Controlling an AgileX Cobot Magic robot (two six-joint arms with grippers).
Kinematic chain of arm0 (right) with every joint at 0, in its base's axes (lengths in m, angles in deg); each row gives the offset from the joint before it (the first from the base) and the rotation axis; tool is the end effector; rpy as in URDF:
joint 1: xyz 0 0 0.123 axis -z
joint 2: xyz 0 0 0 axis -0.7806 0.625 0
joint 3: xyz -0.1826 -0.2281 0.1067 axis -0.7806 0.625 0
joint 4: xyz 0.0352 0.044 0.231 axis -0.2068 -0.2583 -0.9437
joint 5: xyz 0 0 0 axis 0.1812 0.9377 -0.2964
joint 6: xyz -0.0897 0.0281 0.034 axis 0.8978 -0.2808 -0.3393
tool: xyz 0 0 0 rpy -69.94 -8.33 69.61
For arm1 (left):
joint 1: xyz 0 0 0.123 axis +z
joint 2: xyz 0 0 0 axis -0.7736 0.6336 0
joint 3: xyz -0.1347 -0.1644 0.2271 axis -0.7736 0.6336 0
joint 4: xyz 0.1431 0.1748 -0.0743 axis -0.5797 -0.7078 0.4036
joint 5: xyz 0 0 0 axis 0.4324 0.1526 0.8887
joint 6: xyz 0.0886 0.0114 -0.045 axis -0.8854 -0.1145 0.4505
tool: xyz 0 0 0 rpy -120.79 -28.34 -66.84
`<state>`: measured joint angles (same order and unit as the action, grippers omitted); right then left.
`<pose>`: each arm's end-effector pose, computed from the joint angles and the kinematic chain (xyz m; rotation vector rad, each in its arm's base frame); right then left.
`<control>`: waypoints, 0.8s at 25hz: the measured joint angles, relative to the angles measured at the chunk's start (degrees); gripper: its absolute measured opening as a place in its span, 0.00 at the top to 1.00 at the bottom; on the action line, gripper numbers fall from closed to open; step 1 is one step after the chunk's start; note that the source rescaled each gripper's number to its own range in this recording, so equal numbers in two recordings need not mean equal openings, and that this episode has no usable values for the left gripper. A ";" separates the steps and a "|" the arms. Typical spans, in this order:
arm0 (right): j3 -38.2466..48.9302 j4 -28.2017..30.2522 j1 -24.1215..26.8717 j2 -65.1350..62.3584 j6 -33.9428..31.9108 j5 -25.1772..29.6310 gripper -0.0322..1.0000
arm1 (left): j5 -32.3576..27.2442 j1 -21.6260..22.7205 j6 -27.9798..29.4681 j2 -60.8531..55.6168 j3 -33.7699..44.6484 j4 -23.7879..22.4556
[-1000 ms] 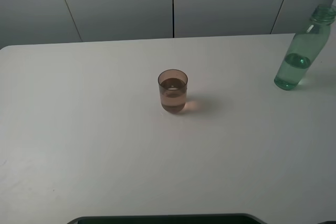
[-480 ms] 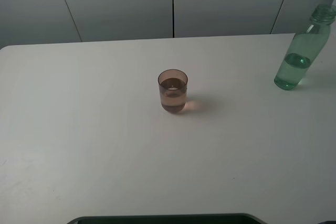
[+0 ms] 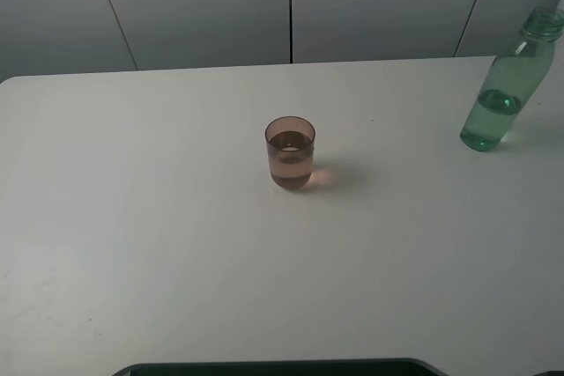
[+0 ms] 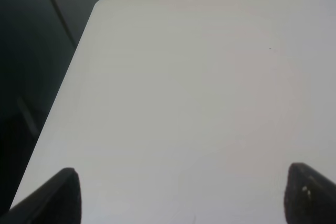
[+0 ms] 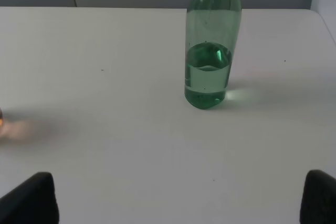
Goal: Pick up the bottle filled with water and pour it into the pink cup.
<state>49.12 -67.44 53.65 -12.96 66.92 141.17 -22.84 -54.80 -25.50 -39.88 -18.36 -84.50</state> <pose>-0.0390 0.0076 0.2669 -0.0381 2.0677 0.0109 -0.0374 0.0154 0.2685 0.0439 2.0437 0.1156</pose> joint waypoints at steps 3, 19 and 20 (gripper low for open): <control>0.00 0.00 0.00 0.00 0.00 0.00 0.00 | 0.00 0.00 0.00 0.00 0.00 0.00; 0.00 0.00 0.00 0.00 0.20 0.00 0.00 | 0.00 0.00 -0.12 0.00 0.00 0.00; 0.00 0.00 0.00 0.00 0.20 0.00 0.00 | 0.00 0.00 -0.12 0.00 0.00 0.00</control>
<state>49.12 -67.44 53.65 -12.96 67.11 141.17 -22.84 -54.80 -25.62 -39.88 -18.36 -84.50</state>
